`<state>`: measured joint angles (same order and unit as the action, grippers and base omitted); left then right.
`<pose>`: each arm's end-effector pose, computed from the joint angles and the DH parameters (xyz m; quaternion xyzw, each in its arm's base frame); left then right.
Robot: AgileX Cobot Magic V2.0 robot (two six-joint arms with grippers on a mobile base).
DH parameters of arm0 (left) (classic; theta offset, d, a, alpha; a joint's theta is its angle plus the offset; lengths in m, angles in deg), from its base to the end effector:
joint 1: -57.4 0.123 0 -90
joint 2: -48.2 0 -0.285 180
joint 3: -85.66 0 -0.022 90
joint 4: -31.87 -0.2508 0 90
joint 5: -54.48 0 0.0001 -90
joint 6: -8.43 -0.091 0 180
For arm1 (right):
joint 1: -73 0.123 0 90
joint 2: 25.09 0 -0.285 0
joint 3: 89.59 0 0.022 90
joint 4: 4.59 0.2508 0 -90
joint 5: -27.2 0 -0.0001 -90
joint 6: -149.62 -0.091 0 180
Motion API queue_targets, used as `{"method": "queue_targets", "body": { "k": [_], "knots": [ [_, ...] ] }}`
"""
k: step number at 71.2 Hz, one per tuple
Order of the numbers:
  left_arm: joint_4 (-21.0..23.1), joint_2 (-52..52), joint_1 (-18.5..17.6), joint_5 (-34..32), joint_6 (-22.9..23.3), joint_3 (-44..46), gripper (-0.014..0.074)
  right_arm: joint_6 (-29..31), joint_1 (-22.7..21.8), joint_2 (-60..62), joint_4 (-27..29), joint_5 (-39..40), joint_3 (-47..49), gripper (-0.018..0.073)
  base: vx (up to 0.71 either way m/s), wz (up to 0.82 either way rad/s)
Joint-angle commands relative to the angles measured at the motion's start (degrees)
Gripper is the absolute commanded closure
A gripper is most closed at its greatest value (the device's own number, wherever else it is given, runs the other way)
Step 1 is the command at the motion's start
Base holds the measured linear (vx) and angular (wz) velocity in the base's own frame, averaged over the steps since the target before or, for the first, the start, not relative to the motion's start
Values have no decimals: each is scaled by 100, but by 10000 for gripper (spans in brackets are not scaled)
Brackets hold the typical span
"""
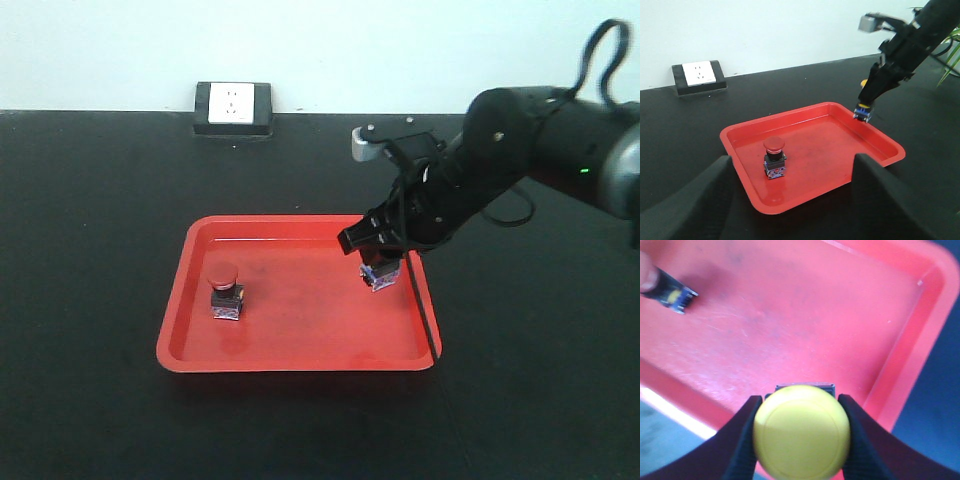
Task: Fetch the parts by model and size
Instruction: 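Swing the right gripper with the yellow button over the tray's far side, then lower the yellow button into the tray and open the right gripper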
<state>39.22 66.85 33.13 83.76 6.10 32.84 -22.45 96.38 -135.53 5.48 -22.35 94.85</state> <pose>0.0433 -0.0258 0.2980 0.1544 0.7533 -0.1798 0.6134 0.3482 0.1637 0.2602 -0.2227 0.9486 0.1050 0.1986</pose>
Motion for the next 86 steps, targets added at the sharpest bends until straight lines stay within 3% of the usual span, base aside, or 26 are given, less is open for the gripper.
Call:
{"method": "queue_targets", "body": {
  "k": [1,31,64,86],
  "knots": [
    [67,67,-14,-467,-8,141,113,-4,-9,-24,29,175,310,535,0,0],
    [67,67,-14,-467,-8,141,113,-33,-9,-1021,-100,-188,846,458,0,0],
    [67,67,-14,-467,-8,141,113,-121,-9,-1093,-138,-275,889,115,0,0],
    [67,67,-14,-467,-8,141,113,-95,-9,-460,-399,-195,889,99,0,0]
  ]
}}
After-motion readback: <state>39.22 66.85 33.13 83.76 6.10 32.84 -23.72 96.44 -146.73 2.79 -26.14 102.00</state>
